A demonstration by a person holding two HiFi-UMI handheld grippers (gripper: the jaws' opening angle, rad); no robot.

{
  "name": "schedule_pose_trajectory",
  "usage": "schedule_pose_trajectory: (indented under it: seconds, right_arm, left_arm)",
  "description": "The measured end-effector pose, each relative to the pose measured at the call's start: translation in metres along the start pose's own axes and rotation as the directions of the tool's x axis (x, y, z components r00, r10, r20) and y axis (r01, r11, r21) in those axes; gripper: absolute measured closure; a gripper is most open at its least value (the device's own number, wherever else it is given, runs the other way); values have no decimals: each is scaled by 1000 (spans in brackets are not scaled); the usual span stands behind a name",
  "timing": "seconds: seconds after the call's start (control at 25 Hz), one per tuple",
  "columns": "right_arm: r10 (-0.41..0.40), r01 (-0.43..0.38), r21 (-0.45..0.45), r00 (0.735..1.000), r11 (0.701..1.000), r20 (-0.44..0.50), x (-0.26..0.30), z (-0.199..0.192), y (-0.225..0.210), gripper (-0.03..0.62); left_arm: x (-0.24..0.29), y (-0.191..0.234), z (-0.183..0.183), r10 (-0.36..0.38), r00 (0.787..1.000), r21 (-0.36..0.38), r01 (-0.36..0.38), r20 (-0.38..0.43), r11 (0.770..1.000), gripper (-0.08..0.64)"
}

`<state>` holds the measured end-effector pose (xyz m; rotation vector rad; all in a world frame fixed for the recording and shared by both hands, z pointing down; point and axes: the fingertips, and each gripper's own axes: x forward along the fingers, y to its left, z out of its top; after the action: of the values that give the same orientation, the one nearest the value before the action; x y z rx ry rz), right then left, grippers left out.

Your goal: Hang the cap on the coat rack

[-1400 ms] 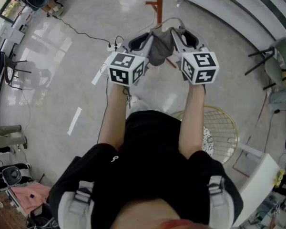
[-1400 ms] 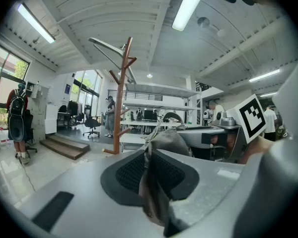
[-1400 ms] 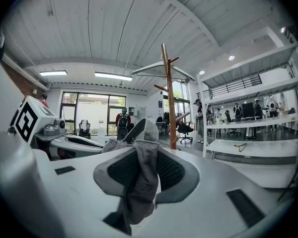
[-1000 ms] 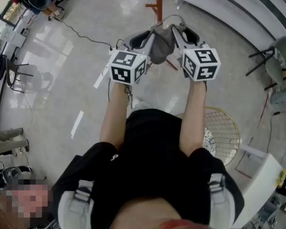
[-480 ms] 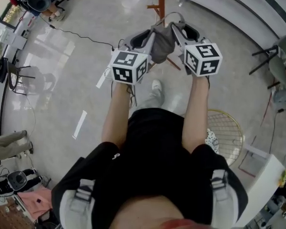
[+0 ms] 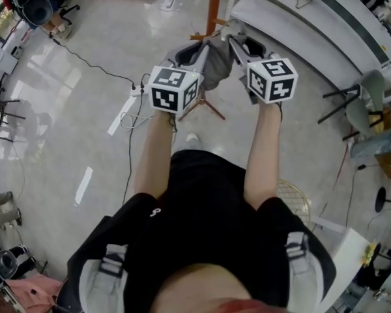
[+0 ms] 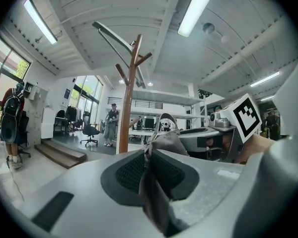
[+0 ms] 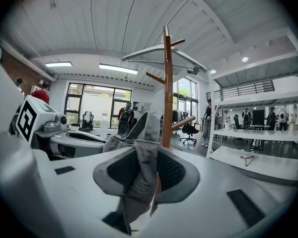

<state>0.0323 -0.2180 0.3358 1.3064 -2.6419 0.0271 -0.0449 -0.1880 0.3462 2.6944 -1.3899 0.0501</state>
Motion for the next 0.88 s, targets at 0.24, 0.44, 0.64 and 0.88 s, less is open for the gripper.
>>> schedule_pose_trajectory:
  seconds: [0.24, 0.44, 0.64, 0.88]
  right_arm:
    - [23, -19, 57, 997, 998, -78, 45, -25, -42, 495]
    - [48, -33, 102, 988, 994, -147, 77, -63, -56, 494]
    - [83, -56, 138, 977, 989, -198, 100, -93, -72, 492]
    - [123, -88, 144, 958, 986, -259, 129, -116, -80, 489]
  left_arm:
    - [56, 28, -16, -11, 996, -16, 9, -91, 1000, 515]
    - [83, 51, -56, -3, 984, -76, -11, -177, 997, 515]
    - [105, 65, -87, 13, 971, -108, -39, -238, 993, 515]
    - [120, 78, -114, 32, 959, -128, -70, -282, 989, 515]
